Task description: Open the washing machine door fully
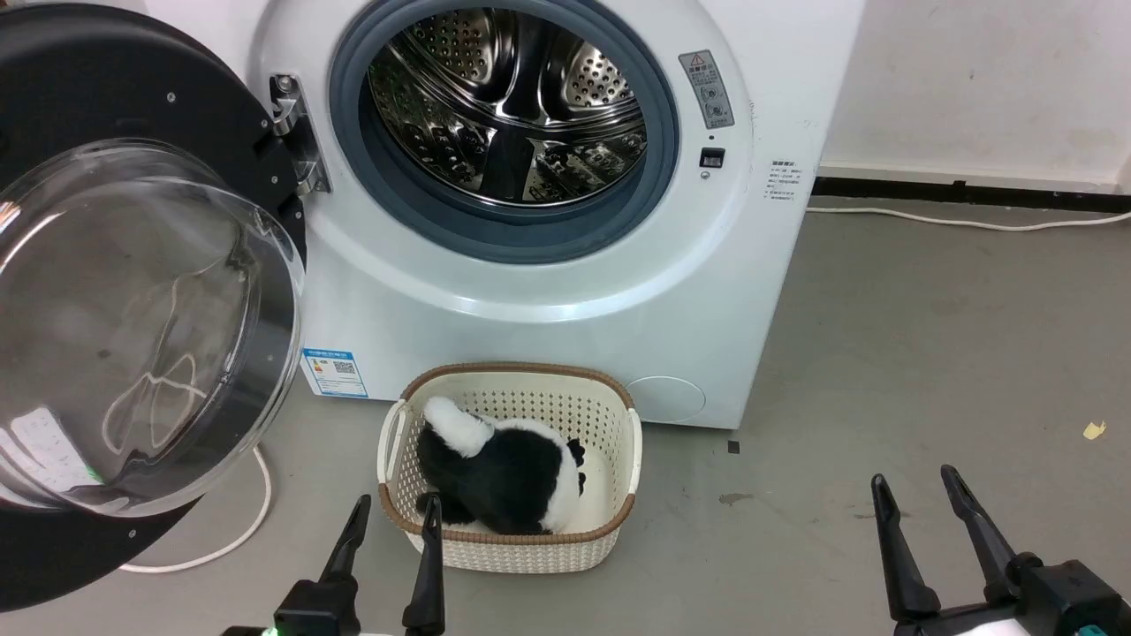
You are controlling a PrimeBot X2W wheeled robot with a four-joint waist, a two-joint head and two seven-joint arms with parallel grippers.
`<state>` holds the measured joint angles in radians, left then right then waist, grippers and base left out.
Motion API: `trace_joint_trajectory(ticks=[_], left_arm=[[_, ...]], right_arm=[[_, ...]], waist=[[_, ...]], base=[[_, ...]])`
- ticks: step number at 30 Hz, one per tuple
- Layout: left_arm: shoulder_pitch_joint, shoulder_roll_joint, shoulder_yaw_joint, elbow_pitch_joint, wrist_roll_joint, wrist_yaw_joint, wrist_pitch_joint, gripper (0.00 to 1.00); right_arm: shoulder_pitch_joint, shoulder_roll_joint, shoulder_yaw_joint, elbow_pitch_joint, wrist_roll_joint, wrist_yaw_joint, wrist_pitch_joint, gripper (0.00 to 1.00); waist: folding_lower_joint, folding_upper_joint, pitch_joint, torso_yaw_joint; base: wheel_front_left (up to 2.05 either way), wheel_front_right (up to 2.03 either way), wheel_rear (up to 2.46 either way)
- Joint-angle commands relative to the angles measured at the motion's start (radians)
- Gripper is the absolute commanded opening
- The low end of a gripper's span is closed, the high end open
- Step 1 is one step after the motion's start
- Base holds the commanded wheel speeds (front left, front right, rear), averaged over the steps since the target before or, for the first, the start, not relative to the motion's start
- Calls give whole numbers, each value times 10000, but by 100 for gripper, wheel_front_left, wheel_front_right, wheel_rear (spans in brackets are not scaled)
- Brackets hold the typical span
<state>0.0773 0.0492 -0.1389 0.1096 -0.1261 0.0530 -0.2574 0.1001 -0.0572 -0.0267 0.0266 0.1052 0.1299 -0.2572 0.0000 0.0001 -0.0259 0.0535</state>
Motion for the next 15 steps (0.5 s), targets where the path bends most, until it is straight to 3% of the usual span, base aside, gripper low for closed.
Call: trace_joint_trajectory(ticks=[1,9,10,15], left_arm=[[-112,11,-11,4,14,58,-43,100],[-128,11,-37,-6,-14,92,-43,100],[-3,0,-48,0,-4,61,1,0],[-4,-6,-51,-8,7,55,33,0]], right_arm=[[109,63,15,50,-8,8,-45,100],[70,67,28,98,3,8,-45,100],[-2,6,23,56,0,0,1,0],[-24,4,23,50,-7,0,24,0]], waist=[[0,-1,-1,-3],[0,-1,3,4],[0,-1,5,4],[0,-1,10,1]], base=[[0,0,0],[0,0,0],[0,0,0],[0,0,0]])
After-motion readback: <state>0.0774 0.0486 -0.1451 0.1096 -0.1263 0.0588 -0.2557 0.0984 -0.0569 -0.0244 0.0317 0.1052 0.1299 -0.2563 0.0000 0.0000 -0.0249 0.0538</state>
